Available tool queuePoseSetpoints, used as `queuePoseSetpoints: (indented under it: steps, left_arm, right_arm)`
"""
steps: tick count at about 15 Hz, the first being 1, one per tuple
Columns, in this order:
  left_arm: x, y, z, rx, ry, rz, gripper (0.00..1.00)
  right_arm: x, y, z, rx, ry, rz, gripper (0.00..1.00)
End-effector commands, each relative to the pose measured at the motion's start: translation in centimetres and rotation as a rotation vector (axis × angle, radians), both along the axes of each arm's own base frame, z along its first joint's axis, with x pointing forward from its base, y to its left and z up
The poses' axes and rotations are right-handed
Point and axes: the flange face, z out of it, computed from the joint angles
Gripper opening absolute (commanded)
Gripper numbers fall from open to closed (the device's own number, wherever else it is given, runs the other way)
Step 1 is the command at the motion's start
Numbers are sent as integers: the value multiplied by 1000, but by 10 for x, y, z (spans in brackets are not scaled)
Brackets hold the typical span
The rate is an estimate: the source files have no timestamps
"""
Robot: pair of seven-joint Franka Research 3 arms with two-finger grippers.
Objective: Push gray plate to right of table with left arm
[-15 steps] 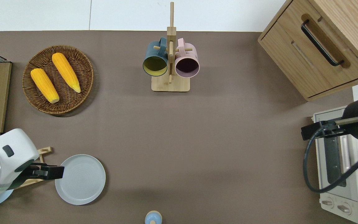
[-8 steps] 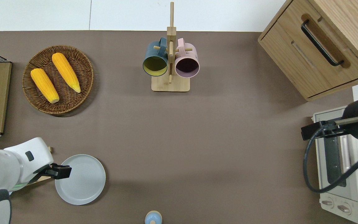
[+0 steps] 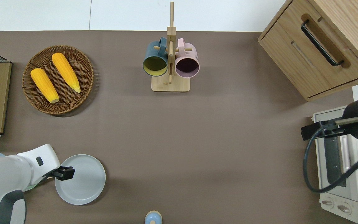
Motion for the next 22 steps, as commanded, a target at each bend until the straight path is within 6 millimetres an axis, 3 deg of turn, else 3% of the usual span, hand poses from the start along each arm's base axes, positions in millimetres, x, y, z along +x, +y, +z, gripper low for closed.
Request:
queuePoseSetpoints:
  steps: [1, 7, 11, 12, 14, 16, 17, 20, 22]
  left_arm:
    - [-3, 3, -33, 7, -14, -26, 995]
    - [0, 1, -81, 8, 4, -47, 993]
    - [1, 2, -94, 5, -1, -48, 985]
    - [1, 2, -95, 5, 2, -48, 888]
    - [1, 3, -95, 5, 2, -45, 558]
    - [2, 9, -99, 5, 2, -34, 317]
    - [2, 11, -101, 5, 4, -39, 257]
    - [3, 15, -101, 6, -1, -44, 223]
    - [4, 16, -101, 6, -2, -44, 121]
  right_arm:
    - [-3, -1, 4, 2, 4, -14, 983]
    - [-3, -1, 4, 2, 4, -14, 983]
    - [-3, -1, 4, 2, 4, -14, 983]
    - [-3, -1, 4, 2, 4, -14, 983]
    - [-3, -1, 4, 2, 4, -14, 983]
    - [-3, -1, 4, 2, 4, -14, 983]
    - [-3, -2, 4, 2, 4, -15, 983]
    - [-3, -1, 4, 2, 4, -14, 983]
    - [-3, -1, 4, 2, 4, -14, 983]
